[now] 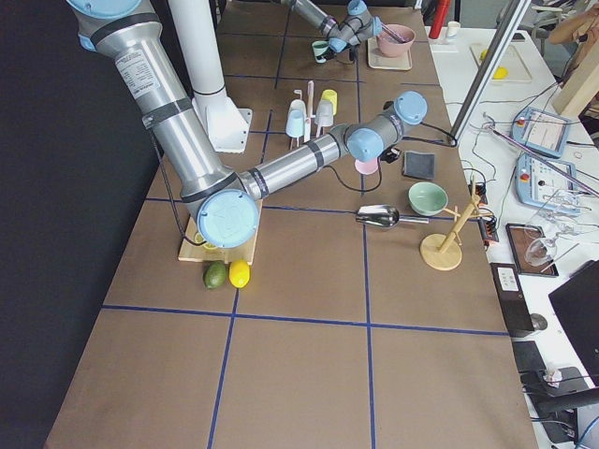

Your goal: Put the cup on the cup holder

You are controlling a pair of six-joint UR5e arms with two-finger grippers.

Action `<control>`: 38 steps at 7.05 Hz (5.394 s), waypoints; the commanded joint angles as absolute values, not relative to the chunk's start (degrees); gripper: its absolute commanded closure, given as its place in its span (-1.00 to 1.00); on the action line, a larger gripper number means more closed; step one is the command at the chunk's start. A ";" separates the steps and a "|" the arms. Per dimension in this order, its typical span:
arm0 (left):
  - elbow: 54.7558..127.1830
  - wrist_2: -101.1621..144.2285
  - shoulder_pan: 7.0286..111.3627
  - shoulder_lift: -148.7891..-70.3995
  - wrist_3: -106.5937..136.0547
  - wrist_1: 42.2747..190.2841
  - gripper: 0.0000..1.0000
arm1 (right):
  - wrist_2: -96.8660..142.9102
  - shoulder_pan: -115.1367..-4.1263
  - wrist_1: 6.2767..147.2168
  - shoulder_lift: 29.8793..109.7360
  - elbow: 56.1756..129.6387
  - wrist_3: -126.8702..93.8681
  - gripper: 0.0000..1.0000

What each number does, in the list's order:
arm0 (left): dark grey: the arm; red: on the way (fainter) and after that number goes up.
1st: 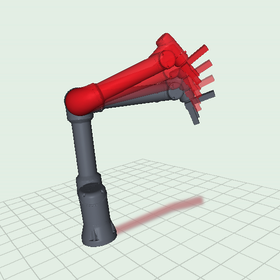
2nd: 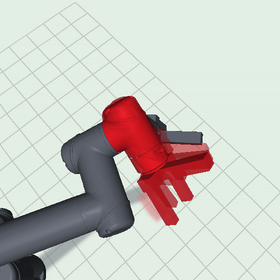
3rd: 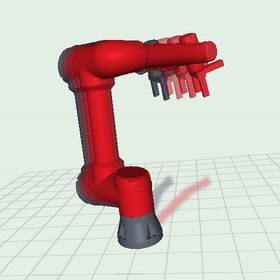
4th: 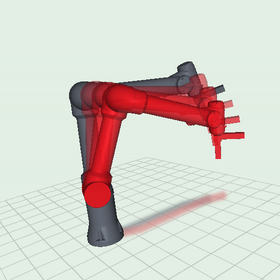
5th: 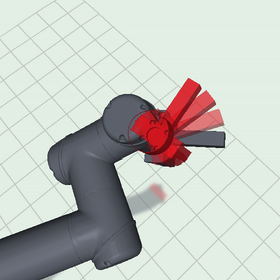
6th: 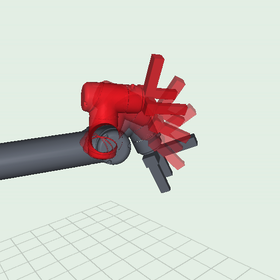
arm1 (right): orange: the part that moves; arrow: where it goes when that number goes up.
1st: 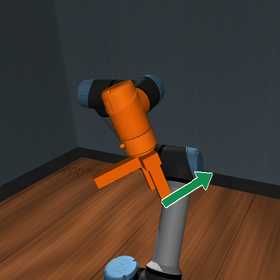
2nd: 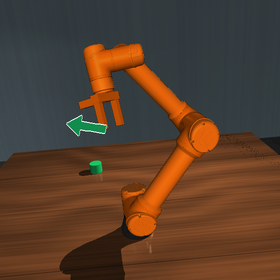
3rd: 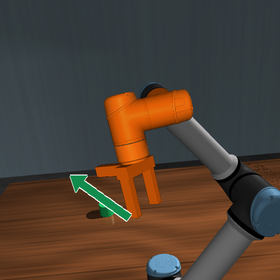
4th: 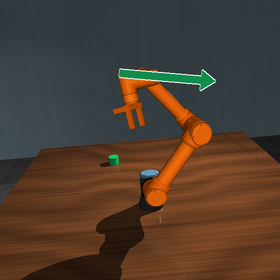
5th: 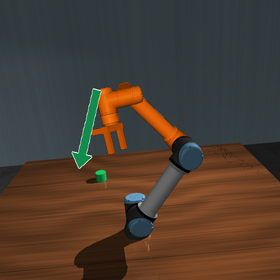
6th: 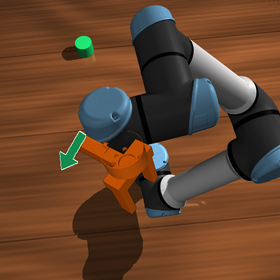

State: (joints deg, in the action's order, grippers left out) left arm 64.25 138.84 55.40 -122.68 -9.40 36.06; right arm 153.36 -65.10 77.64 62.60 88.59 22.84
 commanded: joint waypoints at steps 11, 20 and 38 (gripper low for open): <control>97.38 138.69 66.10 -115.87 -7.22 84.54 0.90 | 127.17 -55.15 12.38 62.05 88.24 -34.22 1.00; 98.88 117.31 52.96 -110.65 26.93 148.49 0.89 | 100.55 -35.77 -5.27 61.88 85.43 -15.82 1.00; 99.05 71.81 14.34 -104.85 16.79 187.47 0.85 | 98.35 -29.53 -17.84 61.35 75.41 -11.51 -0.99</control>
State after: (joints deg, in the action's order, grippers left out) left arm 99.11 72.30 15.59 -104.45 16.84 187.16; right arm 98.64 -29.63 -17.86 61.31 75.53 -11.05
